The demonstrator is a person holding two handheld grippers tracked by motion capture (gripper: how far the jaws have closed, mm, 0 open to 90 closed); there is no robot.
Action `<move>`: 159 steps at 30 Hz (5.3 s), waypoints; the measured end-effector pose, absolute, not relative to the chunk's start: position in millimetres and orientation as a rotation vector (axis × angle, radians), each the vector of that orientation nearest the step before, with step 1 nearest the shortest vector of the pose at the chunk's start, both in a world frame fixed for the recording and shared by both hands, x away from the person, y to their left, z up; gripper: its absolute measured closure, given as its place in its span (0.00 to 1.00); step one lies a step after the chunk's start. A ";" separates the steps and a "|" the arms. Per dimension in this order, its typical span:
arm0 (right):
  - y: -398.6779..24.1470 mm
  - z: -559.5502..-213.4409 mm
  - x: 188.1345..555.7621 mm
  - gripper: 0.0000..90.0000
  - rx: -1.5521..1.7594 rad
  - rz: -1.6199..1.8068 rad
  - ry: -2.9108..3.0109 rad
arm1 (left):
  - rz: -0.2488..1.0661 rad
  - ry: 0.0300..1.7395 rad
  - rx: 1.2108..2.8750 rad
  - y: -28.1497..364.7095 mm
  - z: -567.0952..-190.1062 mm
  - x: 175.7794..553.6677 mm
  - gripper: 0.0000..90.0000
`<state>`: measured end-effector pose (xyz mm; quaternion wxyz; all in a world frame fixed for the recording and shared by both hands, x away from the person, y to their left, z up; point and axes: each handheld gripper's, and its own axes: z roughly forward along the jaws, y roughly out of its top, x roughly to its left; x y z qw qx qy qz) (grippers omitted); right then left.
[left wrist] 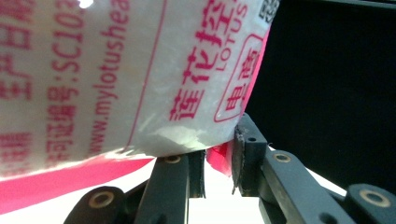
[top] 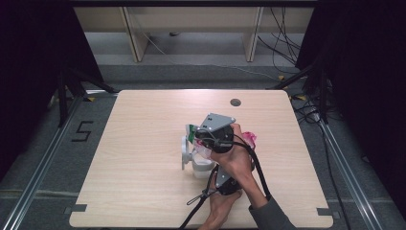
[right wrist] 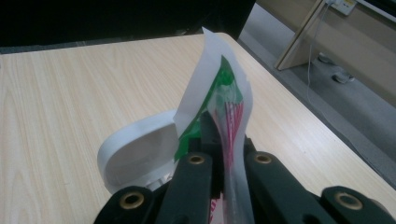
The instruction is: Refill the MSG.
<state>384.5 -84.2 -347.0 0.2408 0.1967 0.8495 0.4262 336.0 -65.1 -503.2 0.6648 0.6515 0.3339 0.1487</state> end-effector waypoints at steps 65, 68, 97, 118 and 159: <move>-81.7 -349.5 387.1 1.00 0.512 1.138 2.332 | 0.299 0.790 1.370 -71.7 -501.2 333.4 0.85; -80.6 -349.7 385.5 1.00 0.531 1.143 2.333 | 0.292 0.785 1.363 -72.2 -500.9 332.9 0.85; -82.6 -348.3 386.4 1.00 0.524 1.158 2.332 | 0.347 0.740 1.498 -63.1 -501.6 335.9 0.85; -83.1 -347.8 386.9 1.00 0.505 1.158 2.325 | 0.342 0.746 1.477 -64.3 -502.0 335.4 0.85; -84.5 -347.2 385.4 1.00 0.525 1.183 2.331 | 0.321 0.751 1.459 -64.3 -502.5 335.8 0.85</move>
